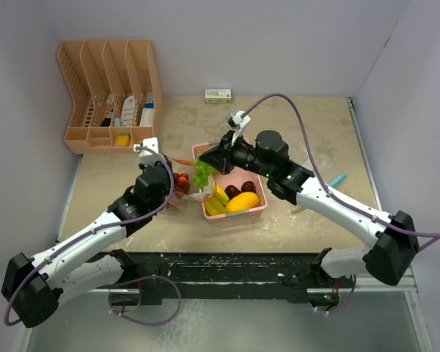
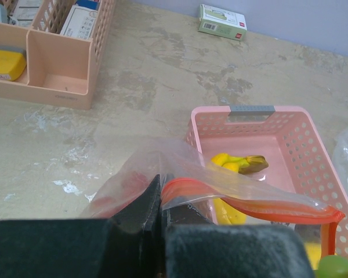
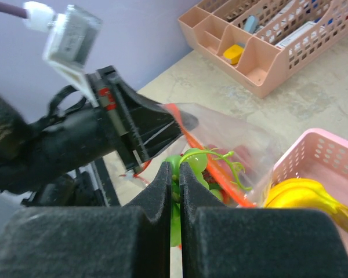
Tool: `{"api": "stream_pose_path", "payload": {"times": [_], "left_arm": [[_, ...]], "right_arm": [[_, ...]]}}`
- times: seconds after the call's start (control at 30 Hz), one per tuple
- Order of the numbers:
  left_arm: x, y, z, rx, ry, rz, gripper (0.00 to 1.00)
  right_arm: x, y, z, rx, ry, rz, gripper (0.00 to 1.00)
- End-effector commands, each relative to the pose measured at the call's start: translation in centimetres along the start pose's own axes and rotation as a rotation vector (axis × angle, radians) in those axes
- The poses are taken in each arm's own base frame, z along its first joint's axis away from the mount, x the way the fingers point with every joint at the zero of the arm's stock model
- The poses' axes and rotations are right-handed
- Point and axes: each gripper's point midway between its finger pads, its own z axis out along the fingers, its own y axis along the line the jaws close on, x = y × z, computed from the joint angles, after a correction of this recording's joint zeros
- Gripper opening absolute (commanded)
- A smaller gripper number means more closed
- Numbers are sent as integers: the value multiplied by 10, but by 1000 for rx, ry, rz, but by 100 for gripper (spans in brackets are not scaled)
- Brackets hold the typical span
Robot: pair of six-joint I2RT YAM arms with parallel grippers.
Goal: Place the food in the zip-top bag and seal the zipper
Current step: Place the fake fruit in the zipper food storage bag, then pick up the fake fruit from the bin.
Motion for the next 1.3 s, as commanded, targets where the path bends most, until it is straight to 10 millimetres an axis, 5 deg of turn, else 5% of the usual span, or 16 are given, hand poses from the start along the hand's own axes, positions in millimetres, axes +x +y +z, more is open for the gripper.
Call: {"api": "stream_pose_path", "payload": {"times": [0.0,0.2,0.37,0.53,0.7,0.87,1.03,1.27], "left_arm": [[-29,-10,-5,39,-67,-63,0],[-30,-9,-6,39,-73,-60,0],[-28,-8,-6,43,-73,-67,0],[-27,-8,-6,43,-71,-64,0],[-27,-9,-6,46,-69,-59,0],[-29,-5,-8,34,-76,-62,0],[-35,0,-13,24,-92,-84,0],[-43,1,-19,32,-111,-102,0]], "right_arm": [[-28,-3,20,41,-136,-38,0],[7,-12,35,114,-77,-74,1],[24,-14,41,161,-32,-96,21],[25,-11,40,173,1,-125,52],[20,-18,22,236,3,-129,63],[14,-39,-20,414,-51,-37,65],[61,-97,-49,710,114,39,64],[144,-130,-32,707,396,137,60]]}}
